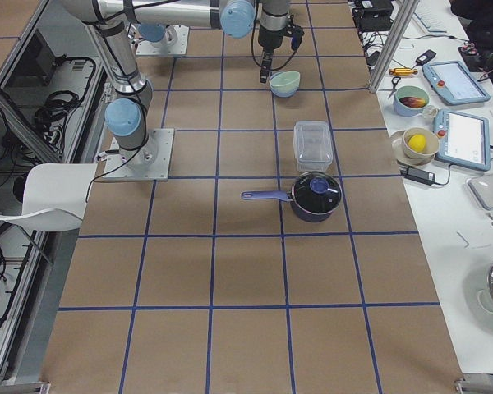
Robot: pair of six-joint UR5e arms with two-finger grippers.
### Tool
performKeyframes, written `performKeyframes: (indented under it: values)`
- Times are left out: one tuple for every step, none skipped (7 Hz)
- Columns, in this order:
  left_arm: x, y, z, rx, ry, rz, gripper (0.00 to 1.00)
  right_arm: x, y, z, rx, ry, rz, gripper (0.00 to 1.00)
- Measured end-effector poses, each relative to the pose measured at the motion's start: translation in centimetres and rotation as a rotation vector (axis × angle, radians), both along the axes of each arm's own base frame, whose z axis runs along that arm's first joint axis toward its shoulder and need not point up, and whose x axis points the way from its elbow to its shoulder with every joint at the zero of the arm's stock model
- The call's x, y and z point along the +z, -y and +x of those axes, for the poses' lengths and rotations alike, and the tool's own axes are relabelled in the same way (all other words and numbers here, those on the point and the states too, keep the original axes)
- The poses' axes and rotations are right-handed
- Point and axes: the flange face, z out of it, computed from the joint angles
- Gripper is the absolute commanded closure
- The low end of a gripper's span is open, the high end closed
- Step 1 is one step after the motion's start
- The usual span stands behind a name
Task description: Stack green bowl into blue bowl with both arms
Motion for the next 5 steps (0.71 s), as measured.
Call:
performKeyframes:
  values:
    - [-0.05, -0.21, -0.04, 0.000, 0.002, 0.003, 0.00, 0.41, -0.50, 0.05, 0.001, 0.000, 0.008, 0.00]
    - [-0.10, -0.36, -0.08, -0.001, 0.002, 0.006, 0.00, 0.68, -0.68, 0.07, 0.001, -0.001, 0.010, 0.00]
    - [-0.15, -0.42, -0.11, -0.001, 0.002, 0.007, 0.00, 0.67, -0.75, 0.02, 0.000, -0.005, 0.014, 0.00]
    - [-0.17, -0.44, -0.13, -0.002, 0.000, 0.007, 0.00, 0.60, -0.80, -0.07, 0.001, -0.013, 0.019, 0.00]
    - [-0.15, -0.46, -0.14, -0.002, 0.000, 0.006, 0.00, 0.58, -0.84, -0.12, 0.002, -0.017, 0.021, 0.00]
